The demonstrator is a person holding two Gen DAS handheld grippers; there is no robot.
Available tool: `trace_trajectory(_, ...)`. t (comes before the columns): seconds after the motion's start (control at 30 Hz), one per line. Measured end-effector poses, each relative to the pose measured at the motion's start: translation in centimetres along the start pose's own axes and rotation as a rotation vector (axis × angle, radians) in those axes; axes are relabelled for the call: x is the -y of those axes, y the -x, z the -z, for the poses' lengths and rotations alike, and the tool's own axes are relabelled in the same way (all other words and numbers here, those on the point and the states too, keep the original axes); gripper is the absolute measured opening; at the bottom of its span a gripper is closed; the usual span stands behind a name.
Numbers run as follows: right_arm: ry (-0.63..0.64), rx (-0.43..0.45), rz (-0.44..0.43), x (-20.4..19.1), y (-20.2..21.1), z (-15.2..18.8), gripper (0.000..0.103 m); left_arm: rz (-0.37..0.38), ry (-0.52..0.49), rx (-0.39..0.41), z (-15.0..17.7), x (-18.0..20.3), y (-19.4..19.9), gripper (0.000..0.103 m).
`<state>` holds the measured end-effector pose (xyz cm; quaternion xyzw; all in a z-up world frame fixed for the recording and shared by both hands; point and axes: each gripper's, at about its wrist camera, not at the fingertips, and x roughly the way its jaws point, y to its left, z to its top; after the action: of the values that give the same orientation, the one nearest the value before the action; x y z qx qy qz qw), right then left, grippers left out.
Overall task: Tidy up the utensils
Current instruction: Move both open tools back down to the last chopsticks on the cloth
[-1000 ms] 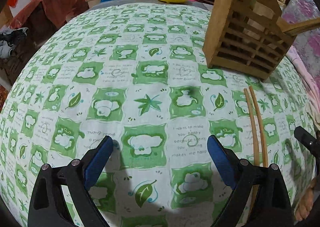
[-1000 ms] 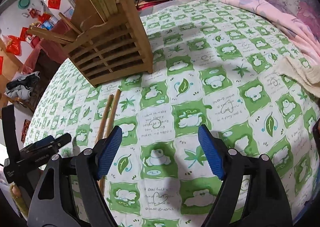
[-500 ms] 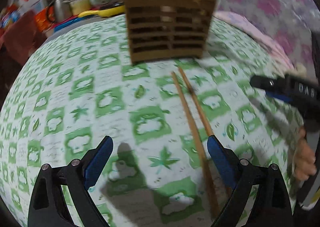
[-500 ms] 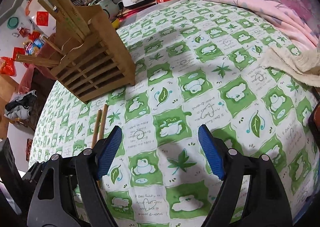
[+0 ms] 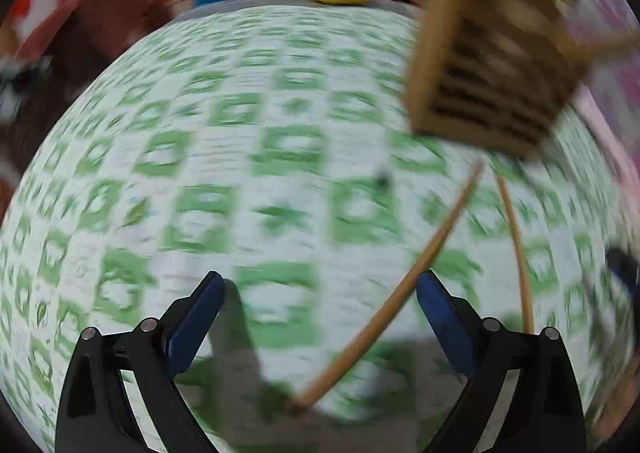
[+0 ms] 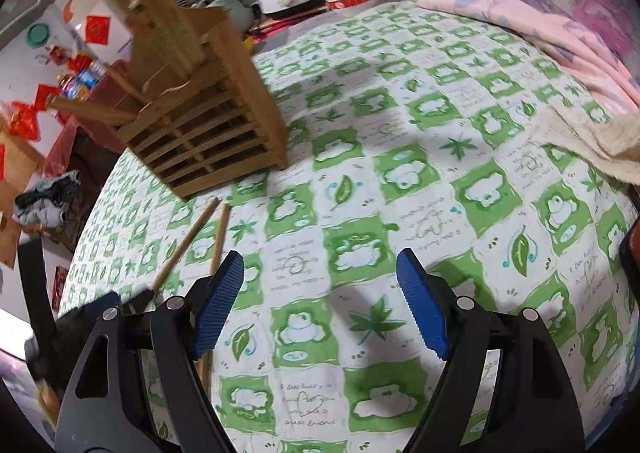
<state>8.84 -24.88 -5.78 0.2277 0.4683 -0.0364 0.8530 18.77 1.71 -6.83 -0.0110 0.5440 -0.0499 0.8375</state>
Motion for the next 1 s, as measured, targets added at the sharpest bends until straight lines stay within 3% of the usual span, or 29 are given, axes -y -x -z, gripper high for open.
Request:
trace_trajectory(0.1, 0.051, -0.020, -0.025, -1.1, -0.3, 0.4, 0.077, 0.006, 0.052, 0.001, -0.4, -1.2, 0.1, 0.095)
trace_trajectory(0.3, 0.216, -0.095, -0.116, -4.7, -1.1, 2.5, 0.076, -0.071, -0.021, -0.005, -0.3, 0.3, -0.5, 0.097)
trace_trajectory(0.43, 0.364, -0.120, -0.148, -7.7, -1.3, 4.5, 0.073, -0.045, 0.010, -0.003, -0.2, -0.4, -0.2, 0.097)
trace_trajectory(0.57, 0.475, -0.162, -0.125, -9.6, -2.2, 6.3, 0.068, -0.053, 0.007, -0.004, -0.2, -0.4, -0.3, 0.097)
trace_trajectory(0.67, 0.563, -0.121, -0.008, -10.5, -2.3, 7.0, 0.061, -0.056, 0.003, -0.004, -0.1, -0.4, -0.3, 0.097)
trace_trajectory(0.77, 0.498, -0.056, 0.129, -8.4, -1.8, 5.8, 0.058, -0.048, 0.003, -0.004, 0.2, -0.4, 0.0, 0.097)
trace_trajectory(0.8, 0.446, -0.062, 0.136, -7.1, -1.7, 5.1, 0.056, -0.041, -0.003, -0.004, 0.5, -0.4, 0.2, 0.097)
trace_trajectory(1.0, 0.290, -0.036, -0.038, -2.8, 1.5, 3.7, 0.052, 0.072, -0.025, 0.001, 2.7, -2.0, 2.4, 0.097)
